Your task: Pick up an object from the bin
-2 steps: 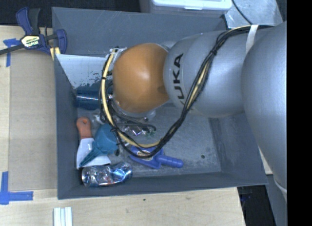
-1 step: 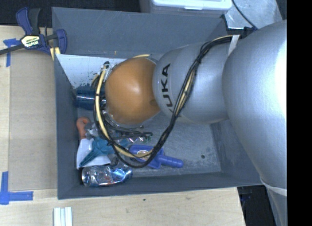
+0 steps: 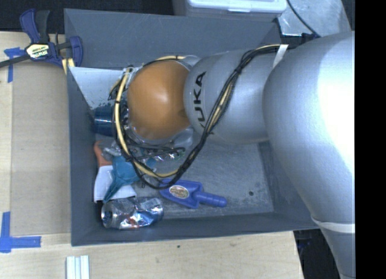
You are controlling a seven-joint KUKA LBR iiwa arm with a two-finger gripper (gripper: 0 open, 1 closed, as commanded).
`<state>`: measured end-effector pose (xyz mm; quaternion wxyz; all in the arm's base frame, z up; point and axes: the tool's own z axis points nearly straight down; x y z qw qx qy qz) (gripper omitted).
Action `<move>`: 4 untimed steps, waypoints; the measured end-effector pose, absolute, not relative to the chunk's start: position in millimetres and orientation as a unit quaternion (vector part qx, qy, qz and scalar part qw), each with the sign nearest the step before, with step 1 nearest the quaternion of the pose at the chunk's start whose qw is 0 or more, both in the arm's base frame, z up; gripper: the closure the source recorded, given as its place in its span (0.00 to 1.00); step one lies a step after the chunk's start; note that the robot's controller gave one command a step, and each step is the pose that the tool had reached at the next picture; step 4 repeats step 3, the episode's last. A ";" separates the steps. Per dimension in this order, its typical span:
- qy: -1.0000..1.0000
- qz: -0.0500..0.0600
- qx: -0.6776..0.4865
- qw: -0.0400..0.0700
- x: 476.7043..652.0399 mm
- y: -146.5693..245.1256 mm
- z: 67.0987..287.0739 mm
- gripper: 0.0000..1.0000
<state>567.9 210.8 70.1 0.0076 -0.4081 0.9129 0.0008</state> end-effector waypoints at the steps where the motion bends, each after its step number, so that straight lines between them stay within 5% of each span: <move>1: 0.895 0.001 -0.447 0.011 564.8 236.6 73.7 1.00; 4: 0.895 0.002 -0.446 0.005 561.4 235.8 106.0 1.00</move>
Offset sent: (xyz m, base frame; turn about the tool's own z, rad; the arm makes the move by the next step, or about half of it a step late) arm 0.0000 0.0000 0.0000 0.0000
